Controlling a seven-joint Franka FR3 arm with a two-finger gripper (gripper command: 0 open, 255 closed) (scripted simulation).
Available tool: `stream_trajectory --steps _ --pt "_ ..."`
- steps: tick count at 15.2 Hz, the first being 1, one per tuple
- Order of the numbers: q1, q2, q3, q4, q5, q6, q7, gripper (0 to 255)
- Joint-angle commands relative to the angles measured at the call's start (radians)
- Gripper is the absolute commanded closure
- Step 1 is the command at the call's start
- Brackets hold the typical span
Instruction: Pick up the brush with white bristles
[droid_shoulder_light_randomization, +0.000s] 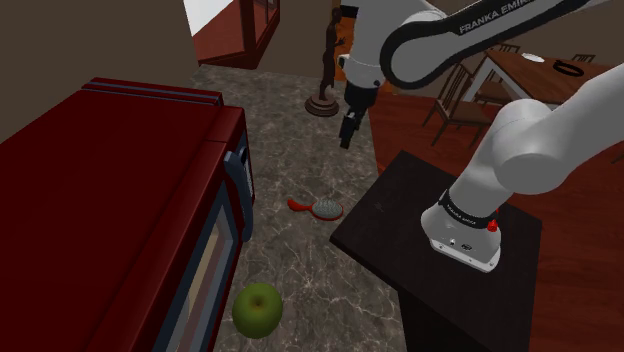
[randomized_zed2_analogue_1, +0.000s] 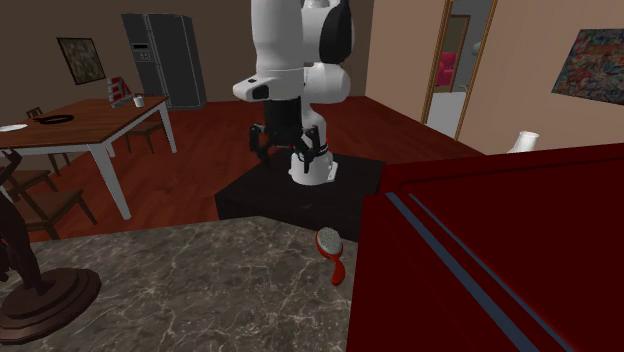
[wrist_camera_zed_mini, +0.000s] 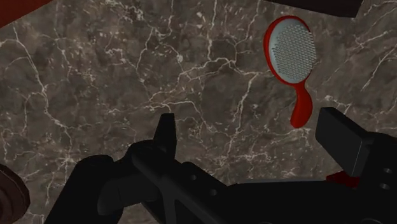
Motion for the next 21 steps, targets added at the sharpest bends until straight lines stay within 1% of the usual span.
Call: stream_trajectory --steps 1,8,11,14,21 --pt "0.024 0.054 0.011 -0.024 0.026 0.076 0.000 0" --pt "0.113 0.318 0.040 -0.045 0.131 0.345 -0.034 0" --pt "0.155 0.447 0.055 -0.031 0.197 0.455 -0.069 0" --pt "0.188 0.581 0.082 -0.001 0.284 0.554 -0.123 0" --pt "0.179 0.712 0.106 0.023 0.338 0.661 -0.175 0"
